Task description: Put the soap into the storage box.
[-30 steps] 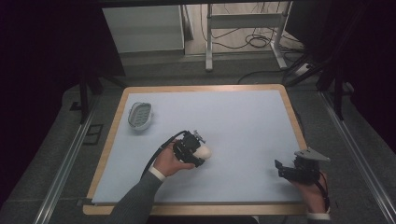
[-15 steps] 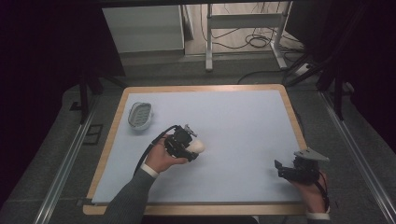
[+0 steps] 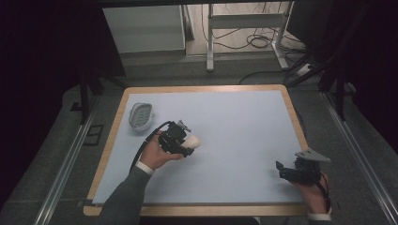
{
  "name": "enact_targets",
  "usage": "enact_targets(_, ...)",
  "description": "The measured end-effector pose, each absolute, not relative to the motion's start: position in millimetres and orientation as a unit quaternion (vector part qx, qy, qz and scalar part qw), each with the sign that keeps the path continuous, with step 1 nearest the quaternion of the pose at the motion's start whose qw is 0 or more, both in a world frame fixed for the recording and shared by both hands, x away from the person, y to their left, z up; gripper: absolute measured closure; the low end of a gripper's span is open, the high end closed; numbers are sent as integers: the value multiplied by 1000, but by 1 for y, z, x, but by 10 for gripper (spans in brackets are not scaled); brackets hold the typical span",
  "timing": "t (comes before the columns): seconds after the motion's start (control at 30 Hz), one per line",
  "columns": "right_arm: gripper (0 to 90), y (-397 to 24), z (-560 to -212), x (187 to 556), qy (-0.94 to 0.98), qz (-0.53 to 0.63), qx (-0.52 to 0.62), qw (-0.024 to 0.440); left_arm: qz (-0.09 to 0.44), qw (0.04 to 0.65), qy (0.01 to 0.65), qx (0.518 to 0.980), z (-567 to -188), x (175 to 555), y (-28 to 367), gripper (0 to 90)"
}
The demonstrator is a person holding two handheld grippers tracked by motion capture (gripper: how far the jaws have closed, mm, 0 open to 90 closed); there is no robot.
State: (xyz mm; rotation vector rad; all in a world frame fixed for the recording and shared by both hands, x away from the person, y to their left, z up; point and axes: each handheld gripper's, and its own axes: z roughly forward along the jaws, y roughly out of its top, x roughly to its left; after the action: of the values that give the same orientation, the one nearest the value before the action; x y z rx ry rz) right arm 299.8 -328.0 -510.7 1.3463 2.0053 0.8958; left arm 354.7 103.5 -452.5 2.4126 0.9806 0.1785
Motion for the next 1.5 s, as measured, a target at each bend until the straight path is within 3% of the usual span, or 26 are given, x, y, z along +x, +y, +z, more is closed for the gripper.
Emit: enact_targets(1.5, 109, -330, -513, 301, 748, 331, 504, 278, 106, 261, 409, 868, -415, 387, 157, 495)
